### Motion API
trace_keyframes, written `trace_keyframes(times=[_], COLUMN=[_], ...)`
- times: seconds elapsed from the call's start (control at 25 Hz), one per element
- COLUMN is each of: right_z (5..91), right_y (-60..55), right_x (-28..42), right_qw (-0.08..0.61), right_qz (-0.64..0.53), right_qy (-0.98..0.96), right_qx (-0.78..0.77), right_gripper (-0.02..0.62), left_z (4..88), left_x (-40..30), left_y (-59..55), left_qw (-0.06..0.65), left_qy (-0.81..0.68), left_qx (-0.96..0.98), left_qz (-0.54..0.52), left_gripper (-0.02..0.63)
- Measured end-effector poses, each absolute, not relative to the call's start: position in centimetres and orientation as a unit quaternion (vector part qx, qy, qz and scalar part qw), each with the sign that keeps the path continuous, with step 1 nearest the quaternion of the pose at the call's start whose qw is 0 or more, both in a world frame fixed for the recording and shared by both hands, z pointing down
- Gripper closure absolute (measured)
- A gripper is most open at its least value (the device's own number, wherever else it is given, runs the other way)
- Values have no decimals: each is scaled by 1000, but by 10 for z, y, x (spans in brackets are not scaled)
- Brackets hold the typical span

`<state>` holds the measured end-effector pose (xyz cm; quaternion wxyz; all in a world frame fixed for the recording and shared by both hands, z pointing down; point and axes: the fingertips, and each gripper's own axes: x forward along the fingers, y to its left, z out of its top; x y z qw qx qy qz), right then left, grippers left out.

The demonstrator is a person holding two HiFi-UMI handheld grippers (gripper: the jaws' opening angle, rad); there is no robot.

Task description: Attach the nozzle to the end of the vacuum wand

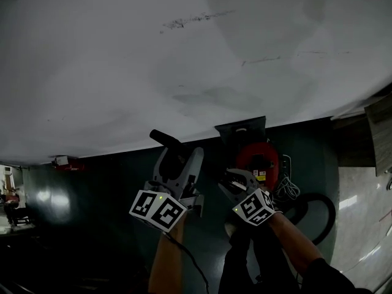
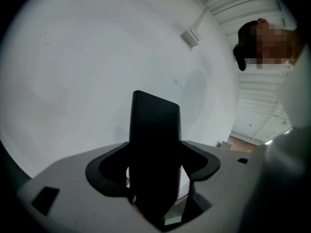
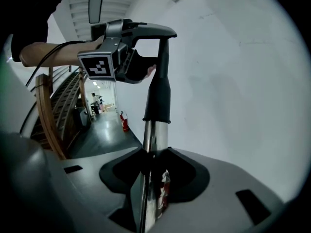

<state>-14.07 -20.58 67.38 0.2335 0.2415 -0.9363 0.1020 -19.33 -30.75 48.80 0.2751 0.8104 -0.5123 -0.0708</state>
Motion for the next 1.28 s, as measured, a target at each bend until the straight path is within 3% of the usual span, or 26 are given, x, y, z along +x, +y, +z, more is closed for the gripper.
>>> trace_keyframes(times=[0.16,0.4,0.56,1.28], right_z=[682,688,683,683], right_y=[-196,-201,-188,-197], right_x=[-142,-139,-143,-138], right_qw=[241,249,246,240], right_qz=[108,111,99,106], right_qy=[-936,-932,-936,-935], right_qx=[234,239,230,239], right_gripper=[435,436,434,436], left_z=[504,501,514,509], left_x=[-205,-195,-210,-210], left_y=[-304,-286,-300,-283], left_qw=[312,297,339,322], left_qy=[-516,-514,-516,-535], left_qx=[793,800,778,770], left_qz=[-91,-83,-118,-130], left_gripper=[284,279,281,279])
